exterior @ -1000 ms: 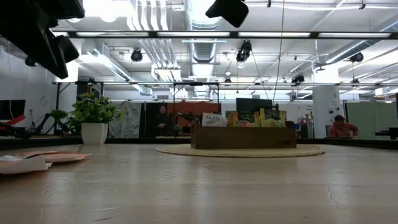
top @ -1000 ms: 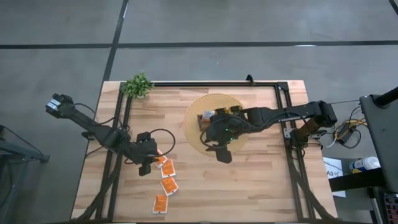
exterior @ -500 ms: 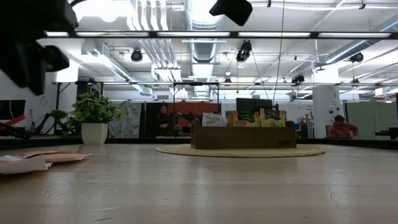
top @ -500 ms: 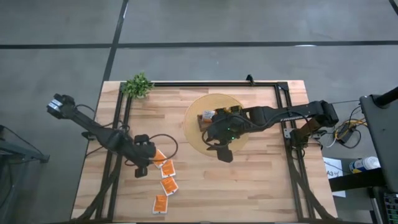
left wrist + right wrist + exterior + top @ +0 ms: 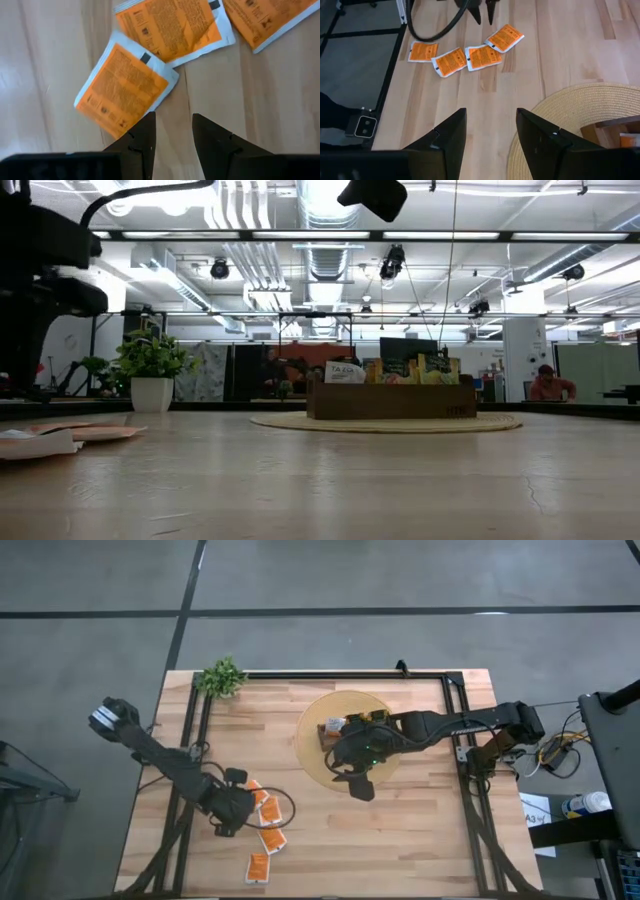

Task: Pick & Place Tea
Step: Put the white tea bag into the left section of the wooden organizer

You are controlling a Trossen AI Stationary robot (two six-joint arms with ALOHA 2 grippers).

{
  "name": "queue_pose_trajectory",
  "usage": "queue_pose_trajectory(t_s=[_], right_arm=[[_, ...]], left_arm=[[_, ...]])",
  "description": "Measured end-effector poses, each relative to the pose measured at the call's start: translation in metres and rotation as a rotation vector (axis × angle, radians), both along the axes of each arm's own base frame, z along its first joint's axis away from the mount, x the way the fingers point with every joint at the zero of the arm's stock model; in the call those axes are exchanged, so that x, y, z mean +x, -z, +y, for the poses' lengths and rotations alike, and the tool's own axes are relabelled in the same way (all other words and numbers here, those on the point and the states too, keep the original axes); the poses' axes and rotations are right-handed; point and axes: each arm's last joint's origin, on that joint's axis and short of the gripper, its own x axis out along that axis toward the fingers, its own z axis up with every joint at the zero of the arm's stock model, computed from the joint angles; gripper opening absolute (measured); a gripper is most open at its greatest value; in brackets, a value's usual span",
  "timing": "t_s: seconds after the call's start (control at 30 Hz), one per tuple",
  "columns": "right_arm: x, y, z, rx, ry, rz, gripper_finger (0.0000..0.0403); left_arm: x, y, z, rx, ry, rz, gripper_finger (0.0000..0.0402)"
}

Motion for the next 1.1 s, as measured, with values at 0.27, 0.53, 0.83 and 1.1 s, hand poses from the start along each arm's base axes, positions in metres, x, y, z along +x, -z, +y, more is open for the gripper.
queue_pose_trajectory(t_s=[0.27, 0.53, 0.83, 1.1], right_arm=[[0.0, 0.0, 0.0, 0.013, 0.013, 0.003, 0.0169], [0.0, 0.0, 0.0, 0.013, 0.013, 0.003, 0.0169], [0.0, 0.0, 0.0, 0.017, 0.018, 0.003, 0.0169], [0.0, -0.001, 0.0, 0.014, 0.023, 0.0, 0.0169]], left_arm=[[0.015, 0.016, -0.009, 0.061, 0.044, -0.029, 0.0121], [0.025, 0.027, -0.015, 0.137, 0.096, -0.004, 0.0121], [0.029, 0.037, -0.018, 0.19, 0.14, 0.025, 0.0121], [0.029, 0.036, -0.019, 0.18, 0.158, 0.022, 0.0025]])
